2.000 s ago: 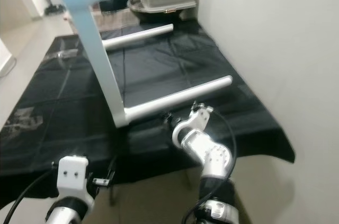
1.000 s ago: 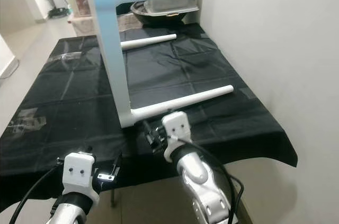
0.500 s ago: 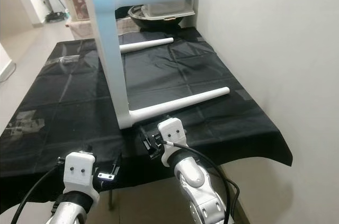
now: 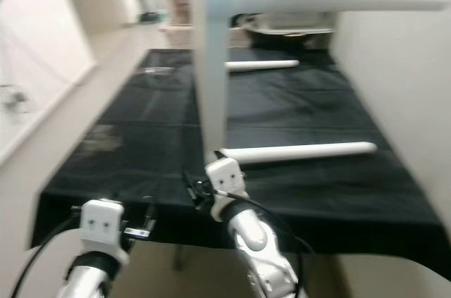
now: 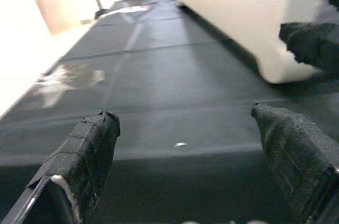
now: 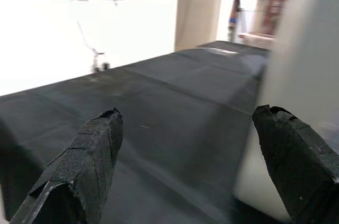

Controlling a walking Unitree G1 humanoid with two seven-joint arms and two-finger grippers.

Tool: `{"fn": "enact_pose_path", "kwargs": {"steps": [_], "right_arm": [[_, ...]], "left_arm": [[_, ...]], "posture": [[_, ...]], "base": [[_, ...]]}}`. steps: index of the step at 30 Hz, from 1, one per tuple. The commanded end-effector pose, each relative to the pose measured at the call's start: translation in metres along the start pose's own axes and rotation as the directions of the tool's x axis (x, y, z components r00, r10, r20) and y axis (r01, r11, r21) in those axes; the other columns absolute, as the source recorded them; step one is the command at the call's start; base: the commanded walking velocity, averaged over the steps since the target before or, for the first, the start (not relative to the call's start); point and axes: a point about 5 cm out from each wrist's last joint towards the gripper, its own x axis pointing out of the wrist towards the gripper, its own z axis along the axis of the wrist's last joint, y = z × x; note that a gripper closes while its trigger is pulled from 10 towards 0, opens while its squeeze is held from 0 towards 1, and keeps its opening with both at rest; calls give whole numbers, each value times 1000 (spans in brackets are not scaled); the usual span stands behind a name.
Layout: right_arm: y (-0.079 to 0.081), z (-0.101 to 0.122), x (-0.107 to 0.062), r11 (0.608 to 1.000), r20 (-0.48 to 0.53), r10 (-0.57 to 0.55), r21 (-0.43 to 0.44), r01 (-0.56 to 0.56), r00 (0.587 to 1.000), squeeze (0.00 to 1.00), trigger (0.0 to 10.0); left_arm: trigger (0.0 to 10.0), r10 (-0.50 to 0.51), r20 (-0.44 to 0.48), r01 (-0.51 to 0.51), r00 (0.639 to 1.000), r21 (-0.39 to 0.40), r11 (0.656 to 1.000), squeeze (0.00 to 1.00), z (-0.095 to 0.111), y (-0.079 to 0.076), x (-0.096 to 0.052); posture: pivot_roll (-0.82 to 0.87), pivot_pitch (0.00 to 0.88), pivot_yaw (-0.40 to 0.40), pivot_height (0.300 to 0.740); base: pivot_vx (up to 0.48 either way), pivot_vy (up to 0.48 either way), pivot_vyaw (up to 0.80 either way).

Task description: Building children table

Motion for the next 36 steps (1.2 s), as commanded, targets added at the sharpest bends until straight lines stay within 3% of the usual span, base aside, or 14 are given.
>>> {"fn": "enact_pose_path", "kwargs": {"steps": [1,10,24,27,36], "right_arm": [[0,0,1,1000,7,5,2,-5,1000,0,10000],[-4,-4,2,999,-14,-19,28,19,1000,0,10000],[-5,-7,3,999,-21,-20,27,21,1000,0,10000],[-5,-8,3,999,-25,-22,27,22,999,0,10000],[-8,-9,3,999,-37,-44,21,45,998,0,10000]], "left_arm": [[10000,12,-14,-11,1000,15,1000,0,-5,2,0],[10000,16,-23,-16,1000,-9,1000,0,-6,2,0],[10000,20,-34,-21,999,-27,999,0,-9,2,-1],[10000,39,-47,-41,998,-62,997,0,-11,6,-1],[10000,31,-54,-34,998,-55,998,0,-12,5,-1]], "posture": [[34,0,20,740],[30,0,22,740],[33,0,23,740],[35,0,20,740],[36,0,19,740]], "base": [[0,0,563],[0,-167,0],[273,-392,0],[100,0,0],[0,0,0]]}}
